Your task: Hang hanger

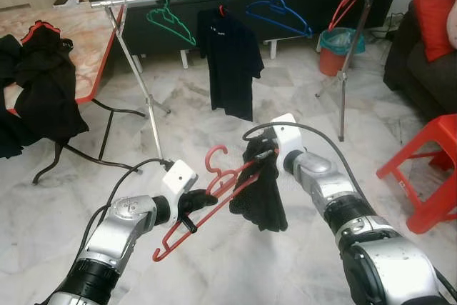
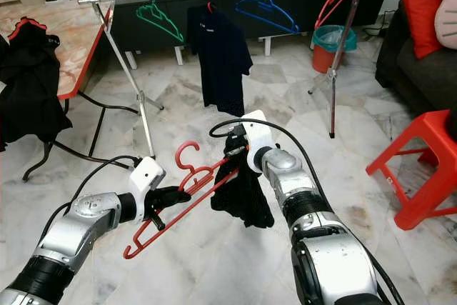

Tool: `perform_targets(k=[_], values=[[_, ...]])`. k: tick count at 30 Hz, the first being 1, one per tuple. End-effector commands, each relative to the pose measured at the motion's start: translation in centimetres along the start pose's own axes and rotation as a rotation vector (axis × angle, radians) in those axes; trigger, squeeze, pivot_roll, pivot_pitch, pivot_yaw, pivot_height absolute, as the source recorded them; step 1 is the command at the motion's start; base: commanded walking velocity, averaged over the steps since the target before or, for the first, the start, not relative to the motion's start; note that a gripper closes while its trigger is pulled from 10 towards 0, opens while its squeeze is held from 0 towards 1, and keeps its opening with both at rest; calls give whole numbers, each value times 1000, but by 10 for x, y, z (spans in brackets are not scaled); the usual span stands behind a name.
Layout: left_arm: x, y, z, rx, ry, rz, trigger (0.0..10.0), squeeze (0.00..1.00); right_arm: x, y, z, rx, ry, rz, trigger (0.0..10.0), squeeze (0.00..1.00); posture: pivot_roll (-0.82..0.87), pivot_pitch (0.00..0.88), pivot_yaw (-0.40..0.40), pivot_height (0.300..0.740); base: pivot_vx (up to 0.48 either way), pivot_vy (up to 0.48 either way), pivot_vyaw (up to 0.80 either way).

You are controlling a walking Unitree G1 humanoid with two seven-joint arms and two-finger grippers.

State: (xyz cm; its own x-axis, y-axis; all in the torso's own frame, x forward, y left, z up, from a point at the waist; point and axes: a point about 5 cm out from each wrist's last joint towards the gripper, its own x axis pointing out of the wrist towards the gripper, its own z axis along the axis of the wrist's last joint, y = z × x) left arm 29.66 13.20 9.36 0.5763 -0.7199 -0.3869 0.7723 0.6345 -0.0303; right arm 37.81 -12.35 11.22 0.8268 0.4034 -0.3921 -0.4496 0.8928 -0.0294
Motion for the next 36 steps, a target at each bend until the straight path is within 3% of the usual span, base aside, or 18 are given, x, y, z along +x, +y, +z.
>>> perform_targets(k=[1,7,11,21,25,36], values=[[-1,3,3,25,4,24,10000,0,0,4,12,-2,-45,9,10000,0,-52,51,66,740,0,0,0],[3,16,4,28,27,160,10000,0,-6,1,4,2,-26,-38,10000,0,-58,51,67,740,0,0,0],[0,20,-1,53,85,180,10000,0,-9,-1,4,26,-37,-73,10000,0,-57,52,67,740,0,0,0],[0,25,-1,31,82,247,10000,0,-14,8,9,-17,-33,-50,10000,0,-57,48,68,740,0,0,0],[2,23,1,20,58,229,10000,0,-16,16,11,-30,-38,1,10000,0,-61,44,69,740,0,0,0],[4,5,12,22,-42,54,10000,0,-28,36,26,-83,-82,142,10000,0,-61,46,67,740,0,0,0]])
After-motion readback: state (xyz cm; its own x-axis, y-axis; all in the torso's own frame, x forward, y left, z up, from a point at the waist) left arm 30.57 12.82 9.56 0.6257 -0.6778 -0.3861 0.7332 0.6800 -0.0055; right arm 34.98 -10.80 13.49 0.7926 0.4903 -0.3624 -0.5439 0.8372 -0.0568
